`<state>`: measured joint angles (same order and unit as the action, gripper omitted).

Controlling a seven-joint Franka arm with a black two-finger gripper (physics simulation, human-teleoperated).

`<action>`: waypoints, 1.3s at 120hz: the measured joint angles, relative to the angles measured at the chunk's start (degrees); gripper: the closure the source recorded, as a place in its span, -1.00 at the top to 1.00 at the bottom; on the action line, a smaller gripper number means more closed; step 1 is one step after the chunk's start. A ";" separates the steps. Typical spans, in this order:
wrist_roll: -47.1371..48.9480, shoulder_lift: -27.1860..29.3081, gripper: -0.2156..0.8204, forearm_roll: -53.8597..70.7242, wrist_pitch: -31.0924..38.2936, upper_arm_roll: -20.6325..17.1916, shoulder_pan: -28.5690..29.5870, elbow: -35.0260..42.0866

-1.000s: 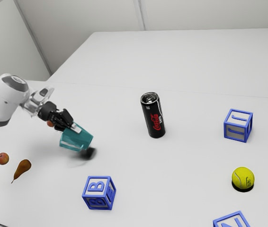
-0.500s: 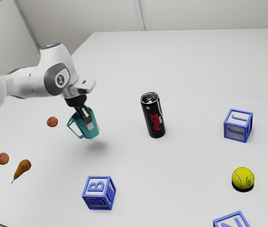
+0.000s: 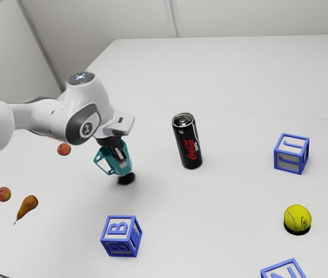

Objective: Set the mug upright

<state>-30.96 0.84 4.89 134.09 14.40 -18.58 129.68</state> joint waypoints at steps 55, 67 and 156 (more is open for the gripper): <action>6.20 -0.40 -0.80 1.13 2.80 0.10 -0.90 1.04; 6.86 -0.44 -0.66 1.05 2.85 0.17 -0.56 1.01; 9.60 1.91 0.47 0.06 -0.56 0.02 1.32 -6.32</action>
<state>-21.35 2.75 4.95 133.53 14.42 -17.26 123.36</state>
